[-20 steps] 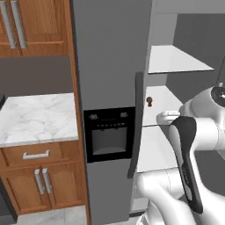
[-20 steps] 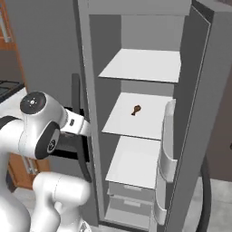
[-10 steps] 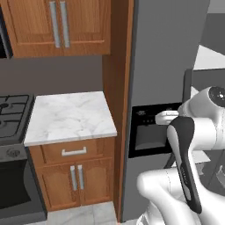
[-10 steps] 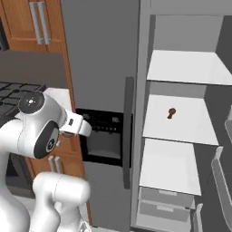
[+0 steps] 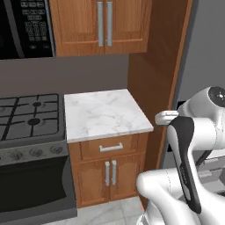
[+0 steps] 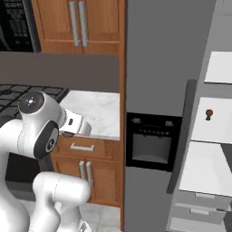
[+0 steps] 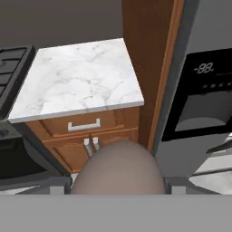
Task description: Pick the egg and butter from the fridge and place them by the bowl for mixing.
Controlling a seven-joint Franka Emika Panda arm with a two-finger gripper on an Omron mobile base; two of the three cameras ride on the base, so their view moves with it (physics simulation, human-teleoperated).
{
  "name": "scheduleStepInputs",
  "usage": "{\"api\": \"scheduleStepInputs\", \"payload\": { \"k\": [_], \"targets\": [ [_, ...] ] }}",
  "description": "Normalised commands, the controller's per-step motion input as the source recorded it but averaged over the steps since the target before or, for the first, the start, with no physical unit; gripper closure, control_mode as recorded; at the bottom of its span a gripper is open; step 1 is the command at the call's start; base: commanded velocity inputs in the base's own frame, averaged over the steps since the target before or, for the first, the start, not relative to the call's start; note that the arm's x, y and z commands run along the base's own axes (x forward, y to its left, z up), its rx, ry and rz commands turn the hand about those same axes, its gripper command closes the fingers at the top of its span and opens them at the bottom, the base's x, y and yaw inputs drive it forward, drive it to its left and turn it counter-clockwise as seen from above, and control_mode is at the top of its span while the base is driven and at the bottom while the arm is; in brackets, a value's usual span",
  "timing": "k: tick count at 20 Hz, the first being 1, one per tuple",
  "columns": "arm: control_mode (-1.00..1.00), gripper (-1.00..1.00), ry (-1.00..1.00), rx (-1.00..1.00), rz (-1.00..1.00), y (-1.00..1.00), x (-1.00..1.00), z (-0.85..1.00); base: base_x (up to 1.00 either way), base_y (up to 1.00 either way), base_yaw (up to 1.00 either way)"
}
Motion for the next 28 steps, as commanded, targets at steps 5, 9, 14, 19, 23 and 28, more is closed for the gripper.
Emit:
{"api": "scheduleStepInputs", "payload": {
  "k": [5, 9, 14, 19, 23, 28],
  "targets": [
    [1.0, 1.0, 0.0, 0.0, 0.0, 0.0, 0.0, 0.0, 0.01, 0.84, -0.11],
    [1.0, 1.0, 0.0, 0.0, 0.0, 0.0, 0.0, 0.0, 0.05, 0.84, -0.12],
    [1.0, 1.0, 0.0, 0.0, 0.0, 0.0, 0.0, 0.0, 0.08, 0.86, -0.1],
    [1.0, 1.0, 0.0, 0.0, 0.0, 0.0, 0.0, 0.0, 0.04, 0.93, -0.01],
    [1.0, 1.0, 0.0, 0.0, 0.0, 0.0, 0.0, 0.0, 0.05, 0.94, 0.0],
    [1.0, 1.0, 0.0, 0.0, 0.0, 0.0, 0.0, 0.0, 0.08, 0.94, 0.0]
  ]
}}
